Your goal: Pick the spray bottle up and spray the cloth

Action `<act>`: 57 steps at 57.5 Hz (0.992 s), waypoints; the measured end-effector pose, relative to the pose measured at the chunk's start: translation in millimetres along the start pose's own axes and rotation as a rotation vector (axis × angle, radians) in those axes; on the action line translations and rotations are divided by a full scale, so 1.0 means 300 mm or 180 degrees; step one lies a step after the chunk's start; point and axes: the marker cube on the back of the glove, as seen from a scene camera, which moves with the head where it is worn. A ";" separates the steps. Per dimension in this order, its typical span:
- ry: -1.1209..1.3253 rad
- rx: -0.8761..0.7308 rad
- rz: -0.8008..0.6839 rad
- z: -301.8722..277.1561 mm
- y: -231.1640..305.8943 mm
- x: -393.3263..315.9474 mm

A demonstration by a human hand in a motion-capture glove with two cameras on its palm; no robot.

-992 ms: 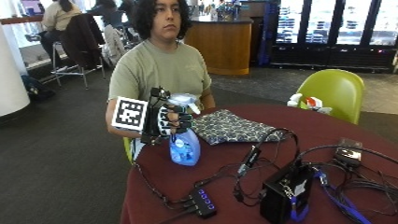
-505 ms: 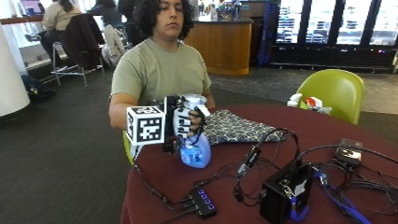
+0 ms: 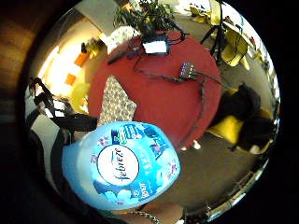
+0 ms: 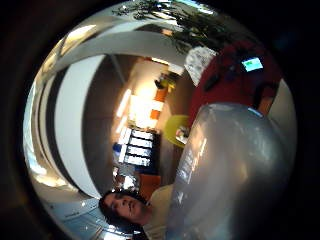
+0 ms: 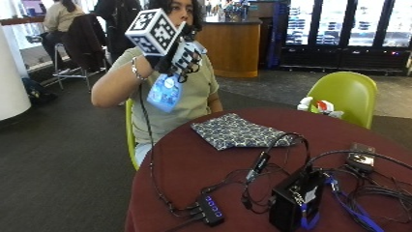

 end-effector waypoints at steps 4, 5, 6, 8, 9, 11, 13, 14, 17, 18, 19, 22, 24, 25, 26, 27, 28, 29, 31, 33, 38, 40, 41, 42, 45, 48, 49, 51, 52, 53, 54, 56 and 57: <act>0.0422 -0.0417 0.0043 0.026 0.002 -0.062; 0.0514 -0.0508 0.0058 0.034 0.001 -0.074; 0.0609 -0.0597 0.0073 0.046 0.001 -0.085; 0.0820 -0.0778 0.0098 0.076 -0.001 -0.108; 0.0936 -0.0865 0.0113 0.095 -0.004 -0.117; 0.1174 -0.1019 0.0157 0.138 -0.014 -0.133; 0.1394 -0.1140 0.0216 0.183 -0.030 -0.140; 0.1494 -0.1190 0.0249 0.205 -0.038 -0.140; 0.1756 -0.1338 0.0351 0.279 -0.054 -0.135; 0.1831 -0.1395 0.0380 0.303 -0.057 -0.131; 0.1901 -0.1460 0.0407 0.328 -0.062 -0.125; 0.2083 -0.1670 0.0481 0.407 -0.078 -0.098; 0.2167 -0.1789 0.0543 0.459 -0.092 -0.075; 0.2203 -0.1846 0.0574 0.485 -0.100 -0.061; 0.2241 -0.1903 0.0601 0.510 -0.107 -0.047; 0.2283 -0.1960 0.0621 0.536 -0.113 -0.033; 0.2326 -0.2012 0.0637 0.562 -0.118 -0.019; 0.2364 -0.2055 0.0651 0.585 -0.122 -0.007; 0.2419 -0.2119 0.0679 0.624 -0.130 0.013; 0.2462 -0.2184 0.0708 0.662 -0.136 0.031; 0.2568 -0.2345 0.0791 0.751 -0.154 0.076; 0.2572 -0.2397 0.0806 0.775 -0.159 0.082; 0.2565 -0.2419 0.0810 0.783 -0.162 0.081; 0.2553 -0.2433 0.0814 0.788 -0.165 0.080; 0.2501 -0.2408 0.0806 0.792 -0.186 0.065; 0.2404 -0.2334 0.0758 0.783 -0.212 0.032; 0.2355 -0.2292 0.0736 0.777 -0.222 0.015; 0.2228 -0.2171 0.0680 0.759 -0.249 -0.028; 0.2152 -0.2100 0.0643 0.749 -0.265 -0.052; 0.2068 -0.2028 0.0600 0.738 -0.280 -0.077; 0.1974 -0.1955 0.0552 0.727 -0.295 -0.103; 0.1755 -0.1805 0.0445 0.707 -0.325 -0.157; 0.1631 -0.1725 0.0387 0.697 -0.341 -0.185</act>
